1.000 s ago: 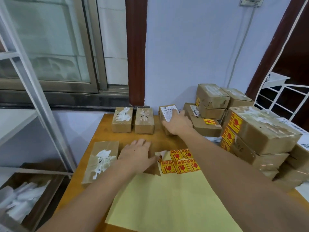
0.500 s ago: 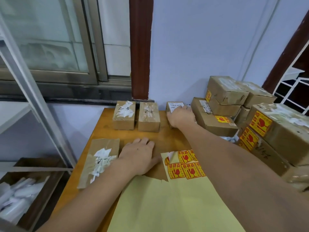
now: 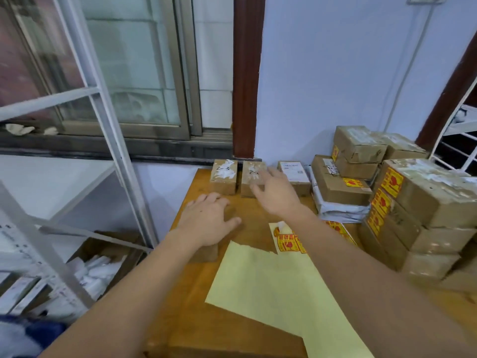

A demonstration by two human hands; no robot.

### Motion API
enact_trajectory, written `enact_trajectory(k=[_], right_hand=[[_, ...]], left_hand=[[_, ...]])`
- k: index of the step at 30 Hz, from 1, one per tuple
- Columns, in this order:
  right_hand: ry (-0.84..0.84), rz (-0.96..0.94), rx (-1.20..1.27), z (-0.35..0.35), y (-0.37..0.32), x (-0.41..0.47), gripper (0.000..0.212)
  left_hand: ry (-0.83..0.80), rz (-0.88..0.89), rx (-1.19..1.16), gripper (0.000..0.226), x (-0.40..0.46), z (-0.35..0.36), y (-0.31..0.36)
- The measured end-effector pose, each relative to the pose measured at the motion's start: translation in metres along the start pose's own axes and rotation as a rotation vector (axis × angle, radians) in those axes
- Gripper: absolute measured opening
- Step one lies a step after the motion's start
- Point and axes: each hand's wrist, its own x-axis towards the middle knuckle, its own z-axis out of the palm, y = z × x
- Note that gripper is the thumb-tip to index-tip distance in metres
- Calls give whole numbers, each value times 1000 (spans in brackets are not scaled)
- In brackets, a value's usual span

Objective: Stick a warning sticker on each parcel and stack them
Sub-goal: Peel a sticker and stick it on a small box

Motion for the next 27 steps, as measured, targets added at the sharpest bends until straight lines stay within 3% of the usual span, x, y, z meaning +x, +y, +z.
enact_trajectory(k=[5,9,12,16,23,27], right_hand=[[-79,-64,157,25,-38,-51,59],[-176,-88,283,39,-64,-82,64],[-245,-51,367,50,-79,-95,66],[-299,11,464,57,-90,-106,66],[-270,86,613,59,-96,-109,59],[-230,128,720,52,-93,-113,74]], left_hand=[[39,-158,-85,75,-42,0,-33],[32,-289,-219,101,-72,8,-41],[12,-333,-285,94,-87,18,-38],[43,-346,-436,85,-96,28,-31],[97,-334,-659,91,-100,34,-30],[225,-241,-806,83,-114,25,-9]])
